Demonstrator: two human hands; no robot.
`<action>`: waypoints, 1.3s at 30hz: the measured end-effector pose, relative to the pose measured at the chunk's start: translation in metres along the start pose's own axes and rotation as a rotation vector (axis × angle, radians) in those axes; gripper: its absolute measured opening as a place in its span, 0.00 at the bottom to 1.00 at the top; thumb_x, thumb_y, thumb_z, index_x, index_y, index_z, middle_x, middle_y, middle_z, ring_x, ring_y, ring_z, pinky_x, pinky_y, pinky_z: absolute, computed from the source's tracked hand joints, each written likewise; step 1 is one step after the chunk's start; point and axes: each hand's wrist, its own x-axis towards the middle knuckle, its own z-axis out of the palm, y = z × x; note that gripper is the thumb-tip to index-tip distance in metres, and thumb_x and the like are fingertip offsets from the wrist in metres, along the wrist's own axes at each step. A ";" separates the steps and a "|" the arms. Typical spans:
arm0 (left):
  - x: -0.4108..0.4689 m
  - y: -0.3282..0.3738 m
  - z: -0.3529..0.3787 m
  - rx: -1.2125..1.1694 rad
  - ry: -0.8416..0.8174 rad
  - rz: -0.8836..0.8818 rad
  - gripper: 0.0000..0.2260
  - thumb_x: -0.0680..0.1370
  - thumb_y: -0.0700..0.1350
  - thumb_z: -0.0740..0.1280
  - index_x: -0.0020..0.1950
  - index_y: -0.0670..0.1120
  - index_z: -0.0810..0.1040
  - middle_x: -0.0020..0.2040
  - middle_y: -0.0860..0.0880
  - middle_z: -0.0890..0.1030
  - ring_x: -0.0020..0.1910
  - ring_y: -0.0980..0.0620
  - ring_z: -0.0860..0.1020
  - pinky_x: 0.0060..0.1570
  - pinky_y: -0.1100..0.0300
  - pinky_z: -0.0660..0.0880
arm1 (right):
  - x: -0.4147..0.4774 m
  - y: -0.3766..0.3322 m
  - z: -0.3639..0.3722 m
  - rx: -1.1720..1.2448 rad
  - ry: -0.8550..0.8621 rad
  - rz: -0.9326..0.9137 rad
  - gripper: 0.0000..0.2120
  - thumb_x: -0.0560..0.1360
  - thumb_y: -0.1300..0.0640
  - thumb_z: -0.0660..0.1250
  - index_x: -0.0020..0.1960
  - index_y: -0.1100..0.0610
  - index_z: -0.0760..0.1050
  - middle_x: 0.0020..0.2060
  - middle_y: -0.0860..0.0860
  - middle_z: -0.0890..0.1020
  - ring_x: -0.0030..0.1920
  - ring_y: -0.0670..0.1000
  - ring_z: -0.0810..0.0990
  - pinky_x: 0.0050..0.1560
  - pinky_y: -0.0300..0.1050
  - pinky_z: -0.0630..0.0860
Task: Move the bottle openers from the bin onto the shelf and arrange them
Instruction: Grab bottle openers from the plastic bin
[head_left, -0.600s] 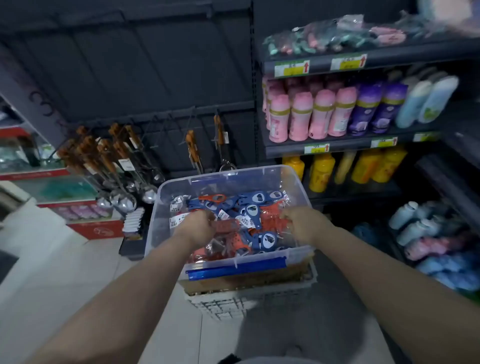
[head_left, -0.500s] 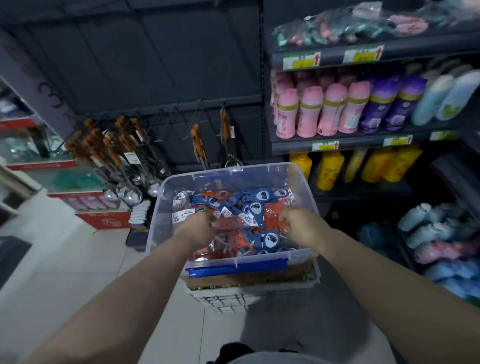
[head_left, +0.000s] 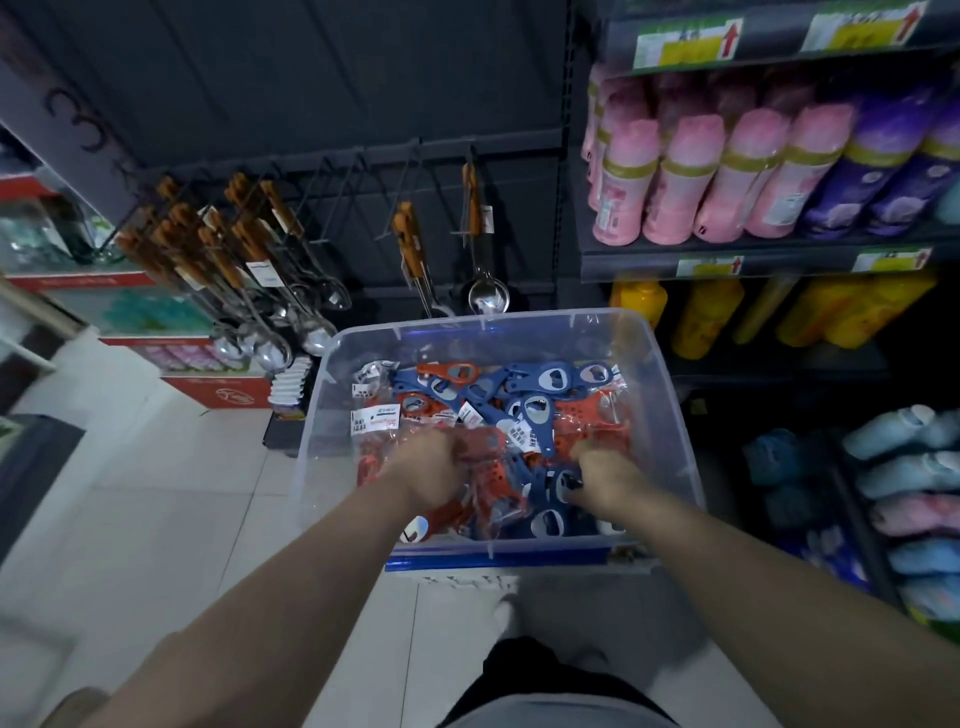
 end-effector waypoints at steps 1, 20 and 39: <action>0.003 0.000 0.002 -0.006 -0.003 0.017 0.08 0.77 0.44 0.64 0.55 0.50 0.78 0.49 0.48 0.83 0.46 0.49 0.80 0.48 0.55 0.78 | 0.002 -0.002 0.001 0.009 0.017 0.023 0.17 0.73 0.53 0.71 0.57 0.55 0.69 0.49 0.51 0.78 0.51 0.52 0.78 0.54 0.51 0.77; 0.069 -0.013 -0.008 0.040 0.151 -0.134 0.13 0.77 0.40 0.60 0.59 0.48 0.77 0.53 0.44 0.82 0.52 0.43 0.80 0.44 0.54 0.75 | 0.053 -0.029 -0.031 0.511 0.321 -0.022 0.09 0.76 0.60 0.67 0.56 0.56 0.78 0.49 0.51 0.83 0.49 0.49 0.80 0.43 0.38 0.73; 0.130 0.005 -0.008 0.484 0.005 0.150 0.18 0.77 0.45 0.65 0.67 0.45 0.72 0.63 0.44 0.70 0.62 0.43 0.67 0.51 0.52 0.72 | 0.060 -0.046 0.004 0.393 0.288 0.344 0.31 0.66 0.49 0.77 0.62 0.59 0.69 0.60 0.58 0.75 0.57 0.58 0.76 0.51 0.49 0.77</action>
